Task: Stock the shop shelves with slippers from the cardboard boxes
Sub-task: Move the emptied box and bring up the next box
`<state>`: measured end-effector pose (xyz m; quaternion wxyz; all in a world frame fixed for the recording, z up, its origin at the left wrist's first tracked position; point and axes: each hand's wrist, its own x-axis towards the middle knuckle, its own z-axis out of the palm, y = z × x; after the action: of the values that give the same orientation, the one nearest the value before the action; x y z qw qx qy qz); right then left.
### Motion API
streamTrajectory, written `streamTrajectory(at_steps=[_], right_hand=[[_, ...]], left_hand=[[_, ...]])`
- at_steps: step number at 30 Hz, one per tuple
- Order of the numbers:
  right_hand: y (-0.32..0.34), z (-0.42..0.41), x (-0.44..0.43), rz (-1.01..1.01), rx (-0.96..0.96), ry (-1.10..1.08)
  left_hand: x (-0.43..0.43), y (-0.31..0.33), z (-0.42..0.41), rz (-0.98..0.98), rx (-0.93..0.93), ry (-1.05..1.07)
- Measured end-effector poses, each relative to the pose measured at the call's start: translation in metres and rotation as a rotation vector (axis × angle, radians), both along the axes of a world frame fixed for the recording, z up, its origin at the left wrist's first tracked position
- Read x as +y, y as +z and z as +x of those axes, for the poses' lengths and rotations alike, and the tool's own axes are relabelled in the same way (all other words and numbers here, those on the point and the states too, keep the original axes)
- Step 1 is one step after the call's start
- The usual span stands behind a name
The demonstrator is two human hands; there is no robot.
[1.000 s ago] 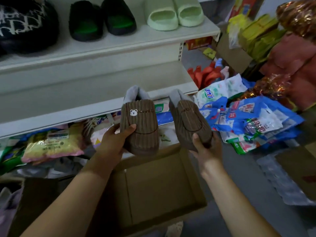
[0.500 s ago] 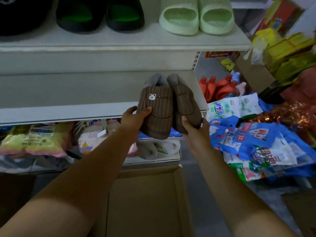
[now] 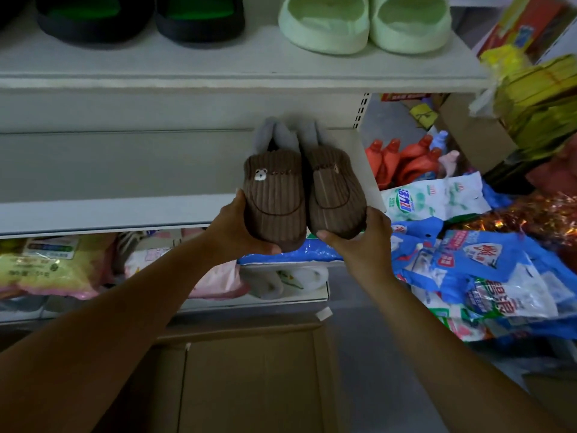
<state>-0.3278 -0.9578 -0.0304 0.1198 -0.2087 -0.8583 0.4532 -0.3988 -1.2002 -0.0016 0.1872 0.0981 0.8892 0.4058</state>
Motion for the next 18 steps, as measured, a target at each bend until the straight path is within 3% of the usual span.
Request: streamTrajectory(at_steps=[9,18], right_hand=[[-0.004,-0.055,0.024,0.072,-0.044,0.11],[-0.022,-0.061,0.028,0.06,-0.042,0.133]], left_hand=[[-0.005,-0.006,-0.055,-0.131,0.215,-0.118],[-0.012,-0.049,-0.062,-0.309,0.358,-0.02]])
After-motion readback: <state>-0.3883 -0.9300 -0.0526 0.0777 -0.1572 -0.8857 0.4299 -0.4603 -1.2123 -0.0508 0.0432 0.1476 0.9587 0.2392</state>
